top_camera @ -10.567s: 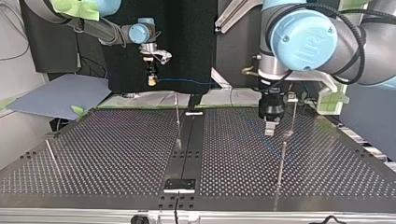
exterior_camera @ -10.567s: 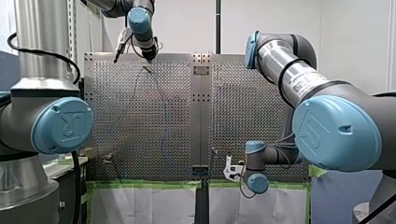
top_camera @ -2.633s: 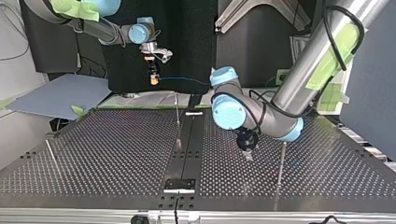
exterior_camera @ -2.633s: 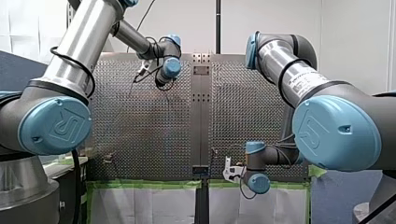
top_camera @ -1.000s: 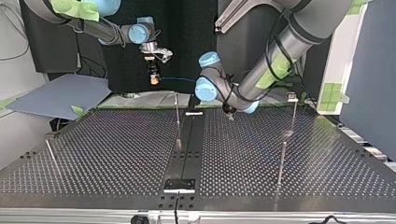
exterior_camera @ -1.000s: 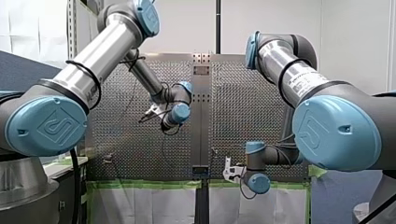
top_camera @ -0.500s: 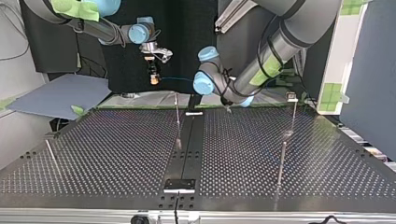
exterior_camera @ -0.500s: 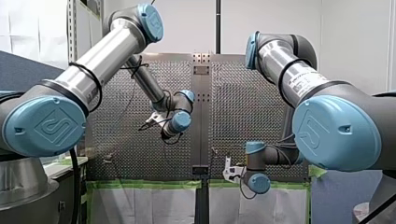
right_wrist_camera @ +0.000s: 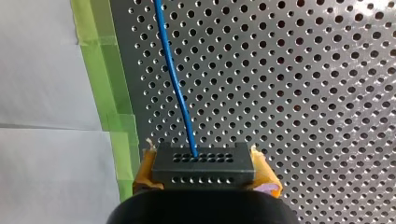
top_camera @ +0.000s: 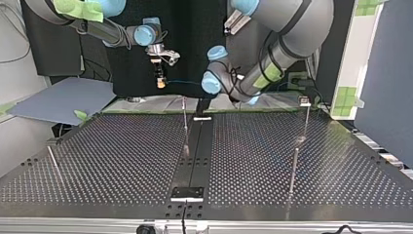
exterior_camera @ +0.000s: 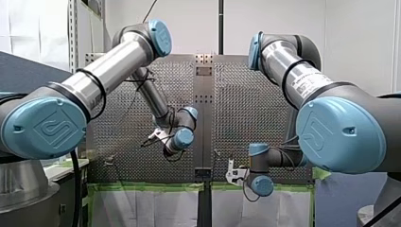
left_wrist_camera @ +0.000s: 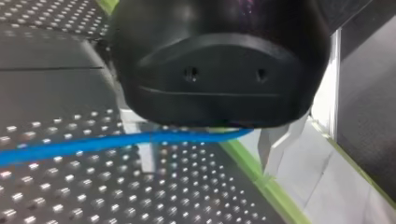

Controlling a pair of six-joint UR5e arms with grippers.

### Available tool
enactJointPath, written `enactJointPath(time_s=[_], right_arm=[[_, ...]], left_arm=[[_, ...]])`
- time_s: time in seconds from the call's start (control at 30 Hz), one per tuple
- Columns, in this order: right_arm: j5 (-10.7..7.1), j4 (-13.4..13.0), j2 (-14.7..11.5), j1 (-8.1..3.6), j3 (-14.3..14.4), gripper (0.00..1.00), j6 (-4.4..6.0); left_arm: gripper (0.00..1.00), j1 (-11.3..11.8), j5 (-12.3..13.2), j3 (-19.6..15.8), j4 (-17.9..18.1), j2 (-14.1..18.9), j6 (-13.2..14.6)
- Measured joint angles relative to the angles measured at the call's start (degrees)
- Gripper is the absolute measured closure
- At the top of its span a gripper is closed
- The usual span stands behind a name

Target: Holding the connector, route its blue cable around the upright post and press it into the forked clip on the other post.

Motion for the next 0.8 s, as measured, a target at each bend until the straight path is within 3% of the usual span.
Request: enactJointPath(time_s=[0.37, 0.8], right_arm=[[0.14, 0.02, 0.00, -0.03, -0.02, 1.00, 0.05], [0.16, 0.23, -0.02, -0.02, -0.11, 1.00, -0.02]], left_arm=[[0.00, -0.44, 2.79, -0.14, 0.76, -5.48, -1.39], [0.00, -0.62, 8.34, -0.21, 3.20, -6.22, -6.48]])
